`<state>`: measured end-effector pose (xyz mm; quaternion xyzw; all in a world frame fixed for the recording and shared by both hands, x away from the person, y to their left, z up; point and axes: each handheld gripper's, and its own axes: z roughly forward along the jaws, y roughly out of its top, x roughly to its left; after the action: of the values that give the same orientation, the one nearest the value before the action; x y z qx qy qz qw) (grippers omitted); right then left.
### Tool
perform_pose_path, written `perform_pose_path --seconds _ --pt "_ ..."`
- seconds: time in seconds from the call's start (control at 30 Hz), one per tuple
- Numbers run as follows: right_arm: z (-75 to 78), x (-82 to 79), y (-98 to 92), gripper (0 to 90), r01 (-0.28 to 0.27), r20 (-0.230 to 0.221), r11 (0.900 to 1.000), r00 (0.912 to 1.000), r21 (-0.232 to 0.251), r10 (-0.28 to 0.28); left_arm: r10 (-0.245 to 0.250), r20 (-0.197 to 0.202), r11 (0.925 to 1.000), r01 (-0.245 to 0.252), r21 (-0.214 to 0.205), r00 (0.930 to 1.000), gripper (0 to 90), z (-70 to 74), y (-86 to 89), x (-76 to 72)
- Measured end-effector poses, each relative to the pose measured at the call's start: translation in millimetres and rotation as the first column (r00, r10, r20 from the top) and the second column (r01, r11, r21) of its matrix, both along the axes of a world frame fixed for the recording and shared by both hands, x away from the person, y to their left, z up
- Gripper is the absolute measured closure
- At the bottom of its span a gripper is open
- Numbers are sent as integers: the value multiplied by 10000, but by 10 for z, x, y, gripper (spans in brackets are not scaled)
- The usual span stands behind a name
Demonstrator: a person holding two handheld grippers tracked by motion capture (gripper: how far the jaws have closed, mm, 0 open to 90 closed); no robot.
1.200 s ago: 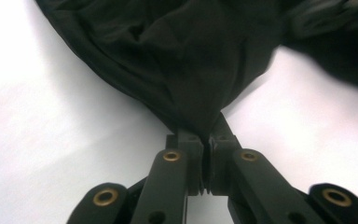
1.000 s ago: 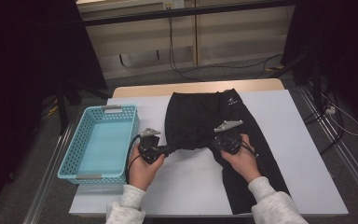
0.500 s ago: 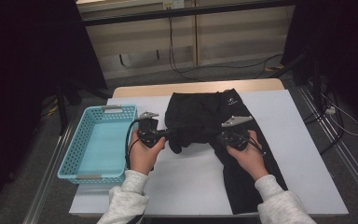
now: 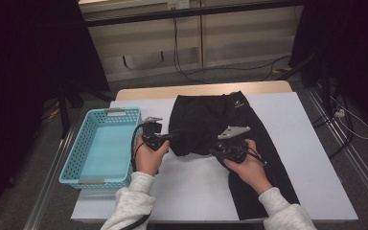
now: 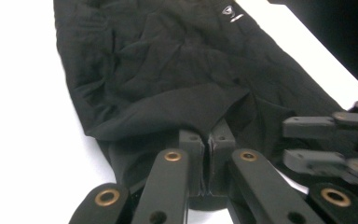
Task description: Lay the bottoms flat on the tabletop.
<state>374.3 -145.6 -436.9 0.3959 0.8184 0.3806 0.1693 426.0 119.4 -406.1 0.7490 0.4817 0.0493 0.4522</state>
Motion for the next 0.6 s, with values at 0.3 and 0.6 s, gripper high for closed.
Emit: perform_pose_path --seconds 0.3,0.6 --pt "-38 20 289 566 -1086 317 9927 9934 -528 1104 170 15 9998 -170 -74 9999 871 -93 33 0" --pt "-144 129 487 886 -1201 332 9886 9918 -912 1235 140 -13 9999 -140 -85 9999 869 -98 69 -49"
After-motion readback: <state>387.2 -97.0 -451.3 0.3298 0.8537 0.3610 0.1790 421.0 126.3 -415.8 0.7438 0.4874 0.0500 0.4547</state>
